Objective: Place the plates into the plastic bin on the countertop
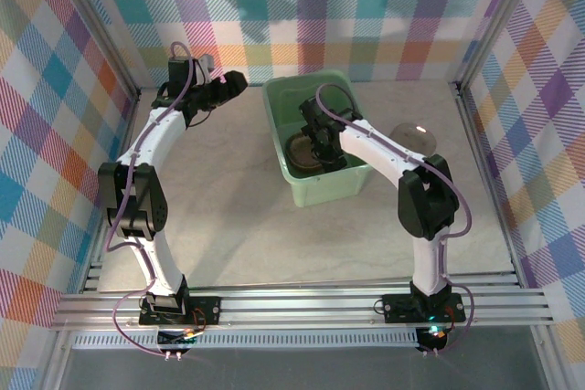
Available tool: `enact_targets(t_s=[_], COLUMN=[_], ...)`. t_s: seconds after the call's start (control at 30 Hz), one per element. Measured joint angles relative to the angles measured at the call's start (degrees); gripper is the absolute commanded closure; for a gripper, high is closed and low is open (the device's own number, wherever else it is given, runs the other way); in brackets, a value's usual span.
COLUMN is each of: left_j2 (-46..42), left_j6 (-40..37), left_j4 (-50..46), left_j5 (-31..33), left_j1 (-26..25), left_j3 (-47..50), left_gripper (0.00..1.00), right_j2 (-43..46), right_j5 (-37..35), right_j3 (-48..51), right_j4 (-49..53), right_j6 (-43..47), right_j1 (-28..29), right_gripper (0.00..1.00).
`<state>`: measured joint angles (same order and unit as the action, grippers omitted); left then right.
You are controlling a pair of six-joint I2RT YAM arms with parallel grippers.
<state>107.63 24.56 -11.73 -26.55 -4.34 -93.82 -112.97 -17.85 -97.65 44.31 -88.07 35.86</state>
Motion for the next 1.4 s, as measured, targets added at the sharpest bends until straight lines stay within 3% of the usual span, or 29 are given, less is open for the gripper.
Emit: enact_targets(t_s=[0.3, 0.43, 0.73, 1.03, 1.27, 1.4], left_j2=[0.2, 0.3, 0.6, 1.3, 1.4, 1.7], left_j6=[0.5, 0.5, 0.5, 0.5, 0.5, 0.4], left_j4=[0.1, 0.0, -0.2, -0.2, -0.7, -1.6], left_j5=[0.0, 0.0, -0.5, -0.4, 0.3, 0.7], left_j1=[0.0, 0.0, -0.1, -1.0, -2.3, -3.1], left_j3=[-0.8, -1.2, -3.1, -5.7, -5.7, -6.2], left_gripper=[0.13, 0.13, 0.13, 0.13, 0.13, 0.13], right_j2=[1.4, 1.4, 2.6, 14.9, 15.0, 11.0], right_j5=[-1.5, -2.7, -2.6, 2.3, 9.9, 14.9], right_j3=[-6.6, -13.5, -21.2, -2.9, 4.9, 5.6], right_j4=[0.2, -1.7, -0.6, 1.6, 2.7, 4.7], right_j6=[8.4, 16.8, 35.4, 40.3, 45.7, 50.4], right_j1=[-0.7, -1.7, -11.4, -27.5, -36.2, -42.0], right_gripper=[0.01, 0.07, 0.18, 0.26, 0.26, 0.37])
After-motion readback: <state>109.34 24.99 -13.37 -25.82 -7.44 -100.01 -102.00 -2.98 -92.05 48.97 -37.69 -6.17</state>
